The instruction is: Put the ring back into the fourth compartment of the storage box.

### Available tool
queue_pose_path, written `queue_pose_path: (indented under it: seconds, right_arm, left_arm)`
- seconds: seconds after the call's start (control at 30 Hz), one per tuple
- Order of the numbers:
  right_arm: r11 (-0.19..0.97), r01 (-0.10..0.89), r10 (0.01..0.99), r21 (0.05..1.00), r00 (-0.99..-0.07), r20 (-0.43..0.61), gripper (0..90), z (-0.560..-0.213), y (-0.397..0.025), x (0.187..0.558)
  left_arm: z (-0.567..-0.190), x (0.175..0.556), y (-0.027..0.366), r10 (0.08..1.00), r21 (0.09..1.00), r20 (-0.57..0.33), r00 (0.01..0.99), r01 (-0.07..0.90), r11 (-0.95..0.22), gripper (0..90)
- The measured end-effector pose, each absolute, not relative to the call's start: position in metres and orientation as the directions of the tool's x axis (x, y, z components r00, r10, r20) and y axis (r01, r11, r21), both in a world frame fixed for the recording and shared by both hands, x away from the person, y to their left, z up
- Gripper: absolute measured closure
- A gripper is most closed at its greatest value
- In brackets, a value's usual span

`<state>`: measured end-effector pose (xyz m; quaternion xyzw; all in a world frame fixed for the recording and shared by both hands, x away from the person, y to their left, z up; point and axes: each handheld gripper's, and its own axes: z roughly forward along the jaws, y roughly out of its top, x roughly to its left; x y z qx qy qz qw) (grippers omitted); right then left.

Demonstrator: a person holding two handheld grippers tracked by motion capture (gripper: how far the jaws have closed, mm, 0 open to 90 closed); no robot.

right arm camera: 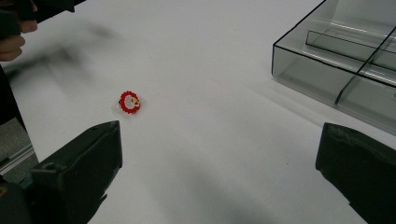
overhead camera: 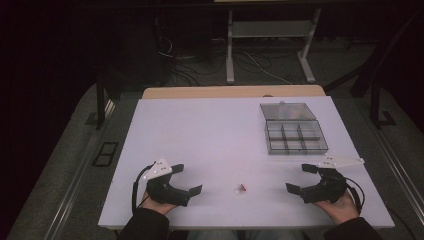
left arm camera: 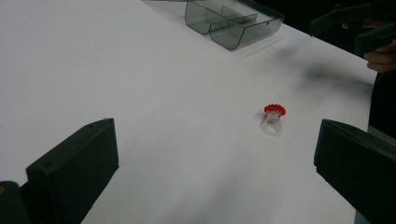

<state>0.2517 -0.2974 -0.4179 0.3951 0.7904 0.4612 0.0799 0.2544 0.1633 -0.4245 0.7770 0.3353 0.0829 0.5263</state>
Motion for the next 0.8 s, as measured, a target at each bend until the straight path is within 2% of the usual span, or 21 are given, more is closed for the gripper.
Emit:
queue_pose_path:
  seconds: [0.8]
  right_arm:
    - [0.269, 0.562, 0.702, 0.782, -0.671, 0.24, 0.0, -0.417, -0.301, 0.249]
  left_arm:
    - [-0.406, 0.255, 0.162, 0.575, 0.864, -0.19, 0.796, 0.414, -0.288, 0.0]
